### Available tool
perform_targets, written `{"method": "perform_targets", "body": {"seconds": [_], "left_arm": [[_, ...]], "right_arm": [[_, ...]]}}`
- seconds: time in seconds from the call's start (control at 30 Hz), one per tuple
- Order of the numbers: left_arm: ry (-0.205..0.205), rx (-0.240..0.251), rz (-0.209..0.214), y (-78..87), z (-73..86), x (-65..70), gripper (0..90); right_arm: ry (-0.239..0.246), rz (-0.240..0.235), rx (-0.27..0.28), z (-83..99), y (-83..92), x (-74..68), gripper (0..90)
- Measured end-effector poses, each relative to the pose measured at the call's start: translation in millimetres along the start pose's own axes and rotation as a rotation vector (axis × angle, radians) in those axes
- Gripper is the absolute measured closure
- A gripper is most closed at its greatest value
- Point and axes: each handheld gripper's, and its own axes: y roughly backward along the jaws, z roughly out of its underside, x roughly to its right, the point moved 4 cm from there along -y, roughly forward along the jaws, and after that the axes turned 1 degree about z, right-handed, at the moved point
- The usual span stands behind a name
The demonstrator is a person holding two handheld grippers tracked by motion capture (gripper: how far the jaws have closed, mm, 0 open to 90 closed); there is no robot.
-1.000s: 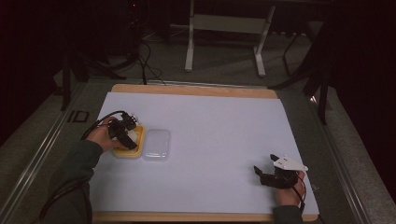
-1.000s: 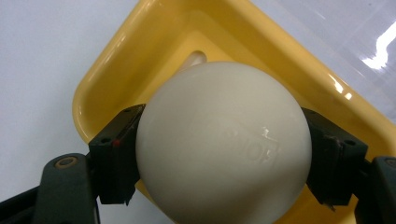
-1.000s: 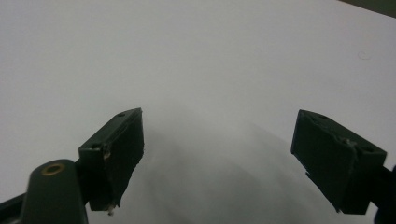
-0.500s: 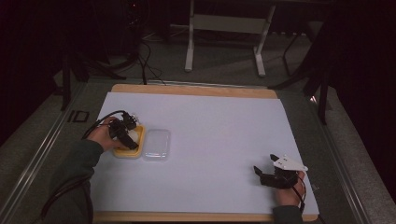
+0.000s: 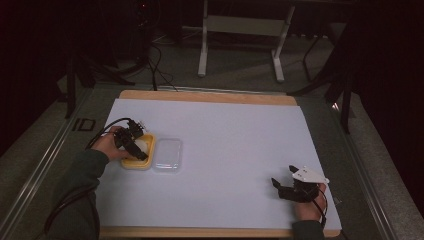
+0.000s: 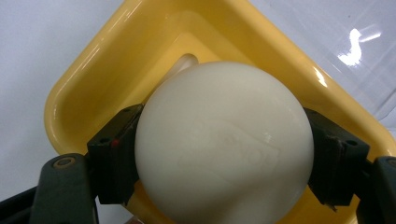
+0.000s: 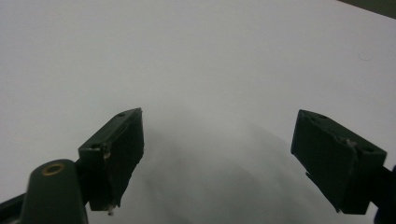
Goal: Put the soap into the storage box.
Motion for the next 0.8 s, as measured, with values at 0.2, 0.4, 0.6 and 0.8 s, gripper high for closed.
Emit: {"method": "perform_targets", "body": {"seconds": [0.2,0.4,0.6,0.8], "left_arm": [[0.018,0.011,0.006,-0.4,0.3,0.1,22.1],[0.026,0.002,0.003,-0.2,-0.4,0.4,22.2],[0.039,-0.005,0.004,0.3,-0.9,0.4,22.3],[0.036,-0.013,-0.003,0.8,-0.5,1.9,22.1]], "right_arm": [[0.008,-0.003,-0.003,0.0,-0.3,-0.5,17.0],[0.017,-0.006,-0.008,0.0,-0.8,-1.6,17.0],[0.02,-0.007,-0.01,0.0,-1.0,-2.0,17.0],[0.024,-0.006,-0.013,0.0,-1.2,-2.3,17.0]]}}
